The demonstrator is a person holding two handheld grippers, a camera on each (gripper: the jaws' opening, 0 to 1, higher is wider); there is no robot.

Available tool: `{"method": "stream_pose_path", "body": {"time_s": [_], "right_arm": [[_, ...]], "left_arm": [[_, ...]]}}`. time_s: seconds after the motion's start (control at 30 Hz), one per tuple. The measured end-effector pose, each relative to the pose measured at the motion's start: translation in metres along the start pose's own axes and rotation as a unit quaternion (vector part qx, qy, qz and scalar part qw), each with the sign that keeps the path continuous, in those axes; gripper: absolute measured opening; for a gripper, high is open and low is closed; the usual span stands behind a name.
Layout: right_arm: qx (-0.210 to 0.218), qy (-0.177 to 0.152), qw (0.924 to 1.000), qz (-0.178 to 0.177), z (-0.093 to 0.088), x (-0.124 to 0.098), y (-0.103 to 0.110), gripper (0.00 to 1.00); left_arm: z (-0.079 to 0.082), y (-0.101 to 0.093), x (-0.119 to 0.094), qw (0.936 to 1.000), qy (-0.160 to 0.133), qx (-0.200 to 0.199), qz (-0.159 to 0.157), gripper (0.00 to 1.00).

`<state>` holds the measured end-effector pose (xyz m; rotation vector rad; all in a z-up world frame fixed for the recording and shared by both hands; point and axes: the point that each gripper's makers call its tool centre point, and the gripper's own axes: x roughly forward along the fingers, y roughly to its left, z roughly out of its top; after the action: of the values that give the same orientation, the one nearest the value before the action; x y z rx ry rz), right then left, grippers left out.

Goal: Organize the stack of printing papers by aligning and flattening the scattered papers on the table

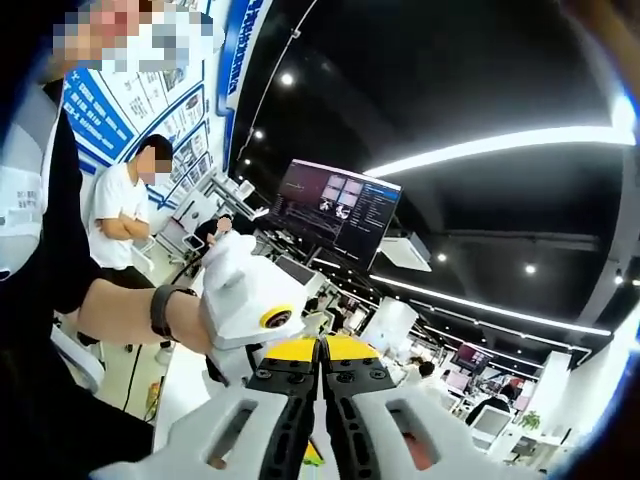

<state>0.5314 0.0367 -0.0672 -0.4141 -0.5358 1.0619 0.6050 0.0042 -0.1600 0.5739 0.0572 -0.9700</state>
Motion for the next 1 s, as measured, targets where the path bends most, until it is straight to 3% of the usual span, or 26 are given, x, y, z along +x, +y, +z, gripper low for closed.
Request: {"method": "stream_pose_path", "body": {"time_s": [0.17,0.5,1.0], "right_arm": [[0.000,-0.002,1.0000,0.001,0.001,0.001,0.002,0.00],[-0.003,0.002,1.0000,0.002,-0.001,0.002,0.004,0.00],[-0.007,0.007,0.9999,-0.004,-0.005,-0.002,0.001,0.00]], "left_arm": [[-0.001,0.004,-0.002,0.9999,0.002,0.003,0.010,0.05],[-0.007,0.025,-0.009,0.9966,0.024,0.037,0.069,0.05],[-0.014,0.040,-0.017,0.9941,0.029,0.037,0.098,0.05]]}}
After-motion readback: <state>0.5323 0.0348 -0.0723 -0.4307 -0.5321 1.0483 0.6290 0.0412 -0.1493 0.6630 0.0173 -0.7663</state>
